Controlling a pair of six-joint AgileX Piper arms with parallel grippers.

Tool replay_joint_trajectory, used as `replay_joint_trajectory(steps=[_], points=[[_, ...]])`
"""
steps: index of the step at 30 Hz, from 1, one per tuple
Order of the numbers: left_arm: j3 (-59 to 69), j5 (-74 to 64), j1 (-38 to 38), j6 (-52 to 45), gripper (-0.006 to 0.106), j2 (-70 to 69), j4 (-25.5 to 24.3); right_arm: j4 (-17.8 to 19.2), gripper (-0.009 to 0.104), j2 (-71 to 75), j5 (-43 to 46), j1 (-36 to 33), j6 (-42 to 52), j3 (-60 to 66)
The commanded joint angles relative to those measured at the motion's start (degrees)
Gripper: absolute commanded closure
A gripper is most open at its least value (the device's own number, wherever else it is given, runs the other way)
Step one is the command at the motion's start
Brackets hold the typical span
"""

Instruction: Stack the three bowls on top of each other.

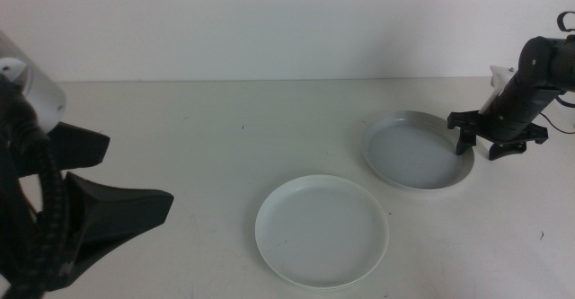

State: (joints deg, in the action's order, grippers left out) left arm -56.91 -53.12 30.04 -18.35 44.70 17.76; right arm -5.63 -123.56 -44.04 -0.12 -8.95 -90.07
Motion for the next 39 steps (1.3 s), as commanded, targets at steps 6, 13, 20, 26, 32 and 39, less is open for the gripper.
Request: replay_joint_trajectory(steps=[6, 13, 20, 26, 32, 39], points=[[-1.5, 3.6, 0.3, 0.3, 0.007, -0.3, 1.3, -0.3, 0.080, 1.3, 0.6, 0.4, 1.6, -1.4], [-1.5, 3.6, 0.3, 0.3, 0.007, -0.3, 1.3, 0.1, 0.096, 5.9, 0.1, 0.5, 2.2, -1.2], [-1.5, 3.6, 0.3, 0.3, 0.007, -0.3, 1.3, -2.5, 0.096, 18.7, 2.1, 0.4, 4.3, 6.1], [-1.5, 3.6, 0.3, 0.3, 0.007, -0.3, 1.3, -10.0, 0.096, 29.8, 3.1, 0.3, 9.0, 15.3], [-1.5, 3.6, 0.3, 0.3, 0.007, -0.3, 1.3, -12.5, 0.096, 37.5, 0.1, -2.8, 12.8, 21.3], [-1.5, 3.6, 0.3, 0.3, 0.007, -0.3, 1.3, -12.5, 0.096, 39.4, 0.4, -11.5, 12.6, 26.3]])
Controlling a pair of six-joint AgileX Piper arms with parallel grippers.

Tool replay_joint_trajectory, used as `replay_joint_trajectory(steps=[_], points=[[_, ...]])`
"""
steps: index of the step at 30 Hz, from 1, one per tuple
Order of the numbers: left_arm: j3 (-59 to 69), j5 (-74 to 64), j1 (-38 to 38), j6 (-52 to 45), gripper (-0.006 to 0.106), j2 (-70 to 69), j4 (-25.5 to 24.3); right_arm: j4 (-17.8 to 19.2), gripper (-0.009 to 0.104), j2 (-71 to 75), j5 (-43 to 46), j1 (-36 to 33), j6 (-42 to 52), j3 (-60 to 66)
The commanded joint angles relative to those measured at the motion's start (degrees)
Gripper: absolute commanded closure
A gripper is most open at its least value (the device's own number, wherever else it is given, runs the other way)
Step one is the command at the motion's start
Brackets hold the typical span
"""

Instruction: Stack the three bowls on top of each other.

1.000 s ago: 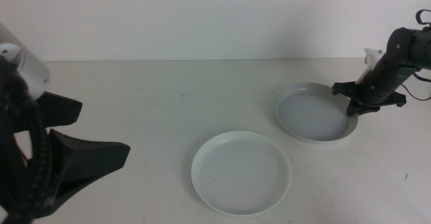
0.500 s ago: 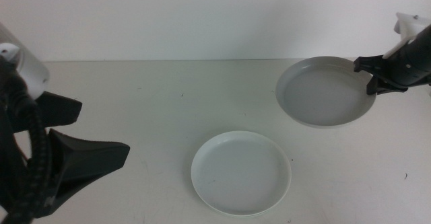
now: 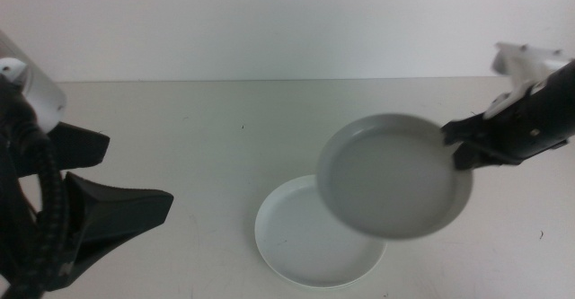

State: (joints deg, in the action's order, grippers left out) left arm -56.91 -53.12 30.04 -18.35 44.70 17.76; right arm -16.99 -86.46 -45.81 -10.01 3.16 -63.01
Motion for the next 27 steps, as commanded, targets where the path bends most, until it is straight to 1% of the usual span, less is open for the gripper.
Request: replay_joint_trajectory(steps=[1, 9, 13, 19, 27], points=[[-1.5, 3.6, 0.3, 0.3, 0.007, -0.3, 1.3, -1.4, 0.096, 2.3, 2.7, -3.2, 0.4, -0.1], [-1.5, 3.6, 0.3, 0.3, 0.007, -0.3, 1.3, -3.2, 0.096, 1.1, 7.6, -11.4, 0.2, 1.0], [-1.5, 3.6, 0.3, 0.3, 0.007, -0.2, 1.4, -3.3, 0.096, -1.0, 10.5, -14.1, 0.2, 1.0], [-1.5, 3.6, 0.3, 0.3, 0.007, -0.2, 1.4, -2.9, 0.096, -5.7, 14.1, -14.8, 0.2, 1.0], [-1.5, 3.6, 0.3, 0.3, 0.007, -0.2, 1.4, -2.4, 0.096, -10.2, 15.0, -14.8, 0.2, 1.0]])
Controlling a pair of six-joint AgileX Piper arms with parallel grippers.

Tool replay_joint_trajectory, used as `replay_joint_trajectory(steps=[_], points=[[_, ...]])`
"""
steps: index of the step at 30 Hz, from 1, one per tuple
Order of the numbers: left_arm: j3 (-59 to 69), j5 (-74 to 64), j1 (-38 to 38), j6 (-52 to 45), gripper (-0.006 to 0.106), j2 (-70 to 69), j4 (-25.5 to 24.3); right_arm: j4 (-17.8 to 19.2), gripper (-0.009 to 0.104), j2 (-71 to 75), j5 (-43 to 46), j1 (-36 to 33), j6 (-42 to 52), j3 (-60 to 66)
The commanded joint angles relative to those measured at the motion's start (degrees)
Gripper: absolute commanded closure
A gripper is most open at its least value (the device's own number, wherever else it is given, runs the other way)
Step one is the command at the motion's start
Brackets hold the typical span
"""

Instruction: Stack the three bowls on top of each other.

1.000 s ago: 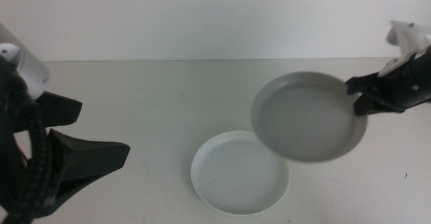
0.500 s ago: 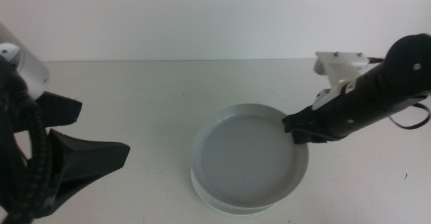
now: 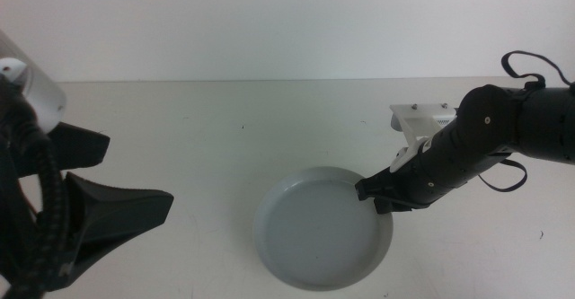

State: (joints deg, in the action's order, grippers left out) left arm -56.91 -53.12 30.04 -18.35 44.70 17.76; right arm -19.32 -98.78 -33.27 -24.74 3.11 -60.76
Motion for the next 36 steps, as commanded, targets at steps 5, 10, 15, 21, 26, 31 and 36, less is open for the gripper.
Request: replay_joint_trajectory(steps=[5, 10, 15, 21, 26, 31, 36], points=[[-1.5, 3.6, 0.3, 0.3, 0.007, -0.2, 1.4, 1.3, 0.095, 1.9, 4.6, -0.1, 0.2, -1.2], [-1.5, 3.6, 0.3, 0.3, 0.007, -0.2, 1.4, 1.3, 0.084, 1.9, 5.1, -0.1, 0.5, -1.2], [-1.5, 3.6, 0.3, 0.3, 0.007, -0.2, 1.4, 1.2, 0.060, 2.1, 4.6, -0.1, 0.5, -1.5], [-1.5, 3.6, 0.3, 0.3, 0.007, -0.2, 1.4, 1.3, 0.042, 3.5, 0.5, 0.0, 0.5, -4.9], [-1.5, 3.6, 0.3, 0.3, 0.007, -0.2, 1.4, 3.6, 0.042, 6.7, -3.9, 0.0, 2.8, -9.7], [-1.5, 3.6, 0.3, 0.3, 0.007, -0.2, 1.4, 5.8, 0.043, 9.5, -7.8, 0.0, 2.9, -13.8], [-1.5, 3.6, 0.3, 0.3, 0.007, -0.2, 1.4, 6.8, 0.043, 10.4, -7.0, 0.0, 2.8, -15.2]])
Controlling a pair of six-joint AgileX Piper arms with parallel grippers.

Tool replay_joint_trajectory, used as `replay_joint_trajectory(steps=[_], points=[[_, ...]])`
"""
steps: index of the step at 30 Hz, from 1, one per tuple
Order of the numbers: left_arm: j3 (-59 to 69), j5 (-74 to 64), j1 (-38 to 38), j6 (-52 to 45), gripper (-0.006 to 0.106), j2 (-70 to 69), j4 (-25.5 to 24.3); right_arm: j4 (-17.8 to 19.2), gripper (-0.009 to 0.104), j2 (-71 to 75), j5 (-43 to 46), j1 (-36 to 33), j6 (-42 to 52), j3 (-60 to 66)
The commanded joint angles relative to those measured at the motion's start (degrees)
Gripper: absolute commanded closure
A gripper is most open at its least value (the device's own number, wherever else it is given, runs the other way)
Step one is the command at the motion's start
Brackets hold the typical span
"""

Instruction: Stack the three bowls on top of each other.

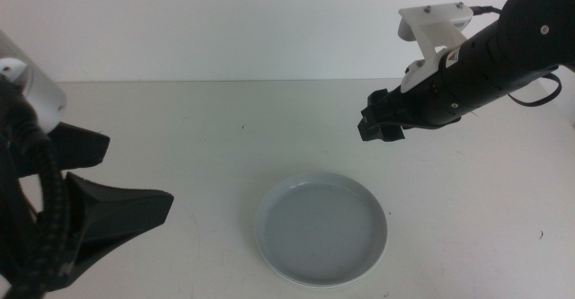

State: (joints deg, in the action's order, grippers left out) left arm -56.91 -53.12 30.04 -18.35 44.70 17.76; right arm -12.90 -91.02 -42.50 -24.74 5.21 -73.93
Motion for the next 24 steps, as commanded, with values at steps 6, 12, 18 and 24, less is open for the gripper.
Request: replay_joint_trajectory(steps=[6, 12, 18, 24], points=[[-1.5, 11.0, 0.2, 0.0, 0.007, 1.4, -1.8, -4.9, 0.043, 2.6, 3.1, 0.0, -1.1, -2.1], [-2.6, 20.2, 0.2, 12.8, 0.007, 10.6, -14.6, -4.6, 0.043, 4.8, 3.4, 0.5, -3.1, -2.4], [-11.5, 20.6, -2.3, 13.1, 0.007, 23.8, -16.8, -4.1, 0.043, 9.9, 5.2, 4.1, -4.5, -2.4], [-17.7, 19.9, -12.3, 11.5, 0.007, 29.7, -13.6, 1.4, 0.043, 14.4, -1.4, 10.4, -4.4, -2.4]])
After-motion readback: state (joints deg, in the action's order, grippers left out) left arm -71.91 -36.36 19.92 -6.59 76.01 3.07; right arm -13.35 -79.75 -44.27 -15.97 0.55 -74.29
